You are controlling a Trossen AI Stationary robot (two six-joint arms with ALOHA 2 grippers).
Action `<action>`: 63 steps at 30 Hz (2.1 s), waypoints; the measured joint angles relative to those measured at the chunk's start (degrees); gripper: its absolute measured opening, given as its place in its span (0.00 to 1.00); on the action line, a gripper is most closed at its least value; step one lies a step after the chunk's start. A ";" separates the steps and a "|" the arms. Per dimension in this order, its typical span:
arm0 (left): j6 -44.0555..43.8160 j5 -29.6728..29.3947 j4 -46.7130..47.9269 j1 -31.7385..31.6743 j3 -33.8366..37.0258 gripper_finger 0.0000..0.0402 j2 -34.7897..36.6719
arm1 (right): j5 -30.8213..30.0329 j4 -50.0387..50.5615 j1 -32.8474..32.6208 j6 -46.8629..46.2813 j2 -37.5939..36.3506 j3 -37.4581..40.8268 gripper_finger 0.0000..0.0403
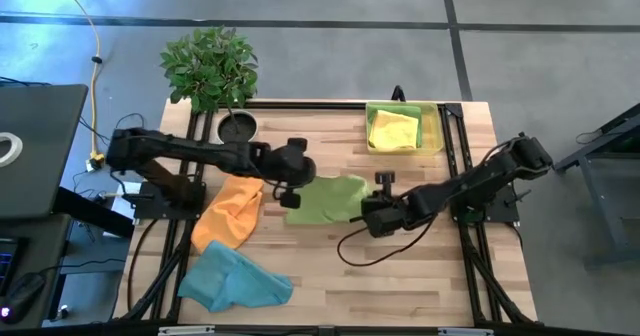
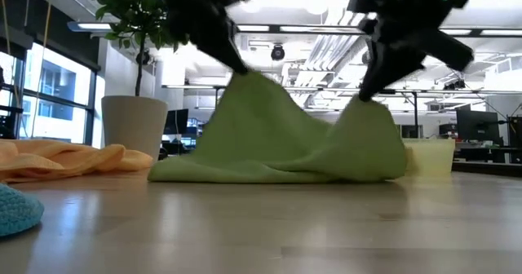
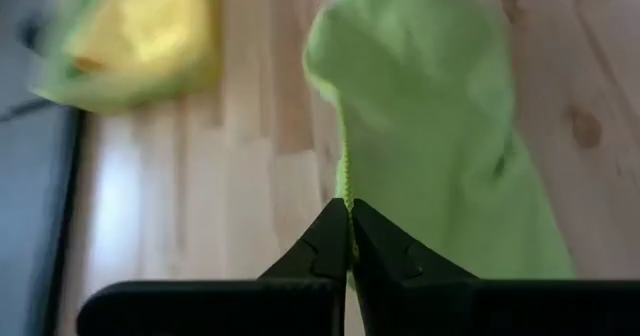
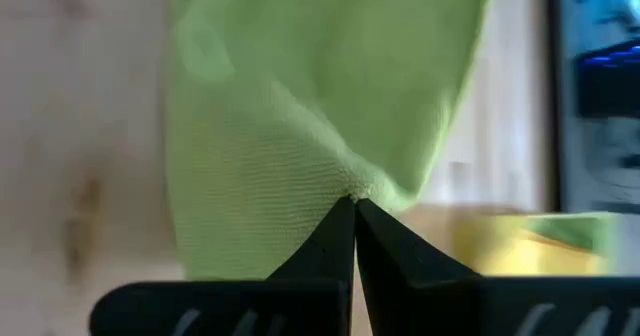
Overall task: Fold microfiber towels
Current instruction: Fold the light green microfiber towel
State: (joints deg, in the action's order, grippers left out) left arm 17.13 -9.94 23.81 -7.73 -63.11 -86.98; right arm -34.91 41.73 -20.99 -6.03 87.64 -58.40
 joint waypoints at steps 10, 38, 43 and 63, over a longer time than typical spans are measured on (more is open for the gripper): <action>0.00 -12.72 6.13 2.98 0.00 0.00 10.65 | -8.15 15.48 2.76 2.06 -0.02 -11.09 0.00; 13.54 -34.28 -0.67 -0.01 0.00 0.00 19.30 | -26.46 -0.45 17.59 40.60 0.00 -13.98 0.00; 13.14 -34.25 1.53 -1.01 0.02 0.00 19.58 | -24.99 -2.99 19.81 43.71 0.00 -13.98 0.00; -14.34 -18.09 6.84 5.23 11.79 0.00 18.68 | 4.22 -0.01 18.20 12.71 2.72 -13.89 0.00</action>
State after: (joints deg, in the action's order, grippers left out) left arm 2.78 -28.03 30.65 -2.50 -51.32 -68.29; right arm -30.69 41.71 -2.79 6.68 90.35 -72.29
